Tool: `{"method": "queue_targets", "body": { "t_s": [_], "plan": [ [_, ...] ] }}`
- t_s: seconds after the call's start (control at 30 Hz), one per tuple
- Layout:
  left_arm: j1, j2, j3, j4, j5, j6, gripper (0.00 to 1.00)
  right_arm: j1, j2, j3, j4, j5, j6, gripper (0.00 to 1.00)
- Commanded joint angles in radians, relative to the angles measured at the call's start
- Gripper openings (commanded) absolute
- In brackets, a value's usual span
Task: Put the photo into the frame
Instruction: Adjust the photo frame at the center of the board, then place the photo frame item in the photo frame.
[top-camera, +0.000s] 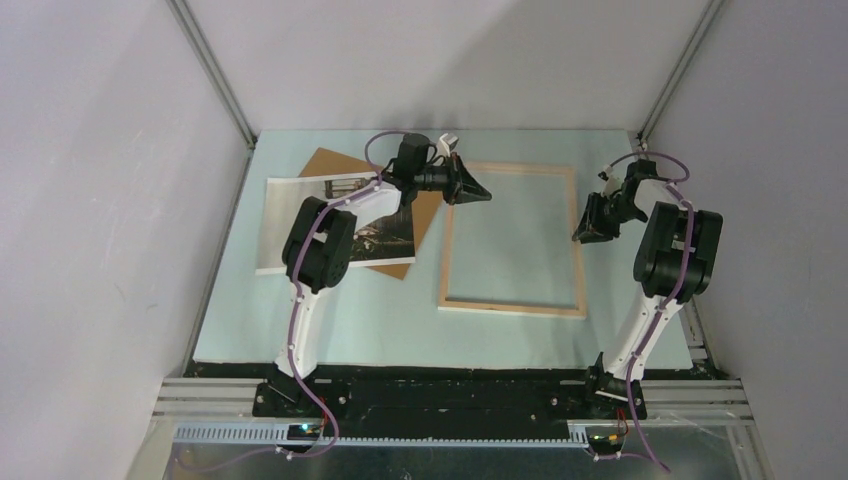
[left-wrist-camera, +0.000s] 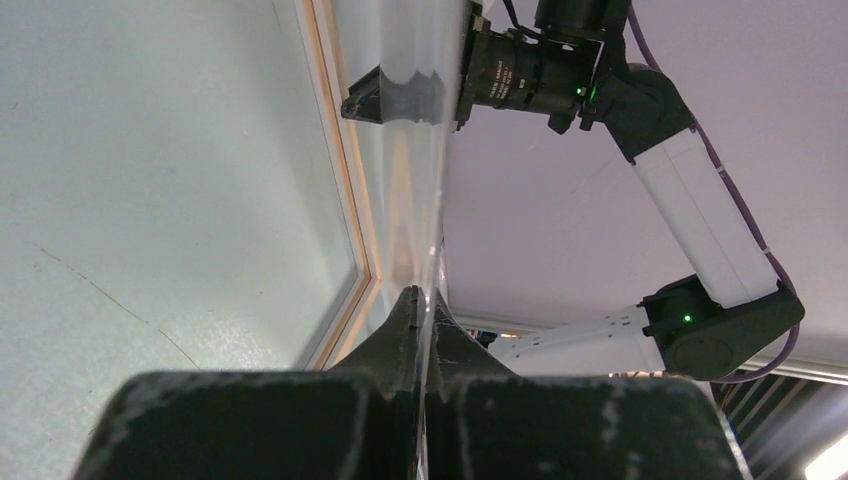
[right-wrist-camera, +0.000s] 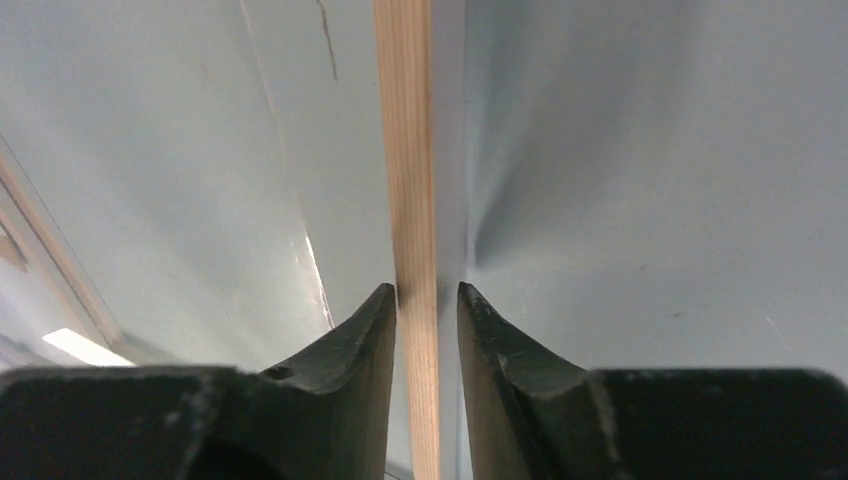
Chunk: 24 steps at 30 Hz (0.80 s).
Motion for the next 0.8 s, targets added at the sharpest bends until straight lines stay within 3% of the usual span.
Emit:
{"method": "queue_targets", "body": {
  "t_s": [0.0, 0.2, 0.77],
  "plan": [
    [-0.010, -0.054, -0.017, 0.060, 0.010, -0.011, 0.00, -0.020, -0.037, -0.004, -0.002, -0.032, 0.027, 0.36],
    [-0.010, -0.048, -0.027, 0.063, 0.014, 0.000, 0.00, -0.061, -0.062, -0.004, -0.006, -0.041, 0.022, 0.43],
    [-0.018, -0.029, -0.039, 0.066, 0.011, 0.019, 0.00, -0.096, -0.066, -0.016, -0.015, -0.061, 0.010, 0.44]
  ]
}}
